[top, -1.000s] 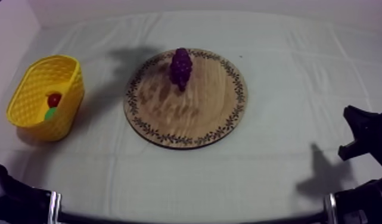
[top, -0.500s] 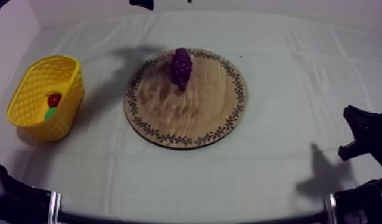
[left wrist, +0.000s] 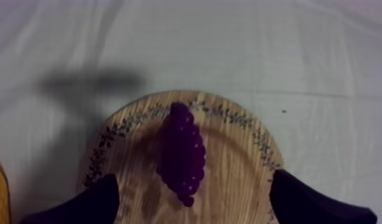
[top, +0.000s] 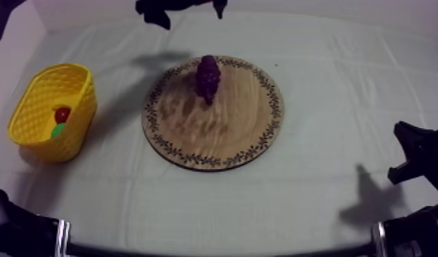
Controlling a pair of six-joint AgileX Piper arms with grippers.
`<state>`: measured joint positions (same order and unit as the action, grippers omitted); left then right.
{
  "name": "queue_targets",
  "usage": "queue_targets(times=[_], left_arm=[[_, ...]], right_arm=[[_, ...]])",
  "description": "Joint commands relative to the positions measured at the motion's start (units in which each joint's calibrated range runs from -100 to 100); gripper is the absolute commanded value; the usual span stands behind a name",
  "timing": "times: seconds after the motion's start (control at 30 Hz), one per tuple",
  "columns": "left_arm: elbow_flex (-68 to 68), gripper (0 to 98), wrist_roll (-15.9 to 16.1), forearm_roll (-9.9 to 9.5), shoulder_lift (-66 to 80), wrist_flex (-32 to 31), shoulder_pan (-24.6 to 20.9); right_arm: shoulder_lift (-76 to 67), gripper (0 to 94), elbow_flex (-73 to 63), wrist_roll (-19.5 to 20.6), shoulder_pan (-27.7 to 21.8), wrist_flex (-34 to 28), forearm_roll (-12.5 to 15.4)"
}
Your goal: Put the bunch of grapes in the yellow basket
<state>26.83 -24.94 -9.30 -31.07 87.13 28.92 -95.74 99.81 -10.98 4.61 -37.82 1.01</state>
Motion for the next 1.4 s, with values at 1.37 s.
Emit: queue_targets(times=[1.37], left_arm=[[9.99, 93.1, -2.82, 2.54, -27.33, -0.57, -0.47]], right_arm=[[-0.01, 0.4, -0.03, 0.03, -0.02, 0.0, -0.01]])
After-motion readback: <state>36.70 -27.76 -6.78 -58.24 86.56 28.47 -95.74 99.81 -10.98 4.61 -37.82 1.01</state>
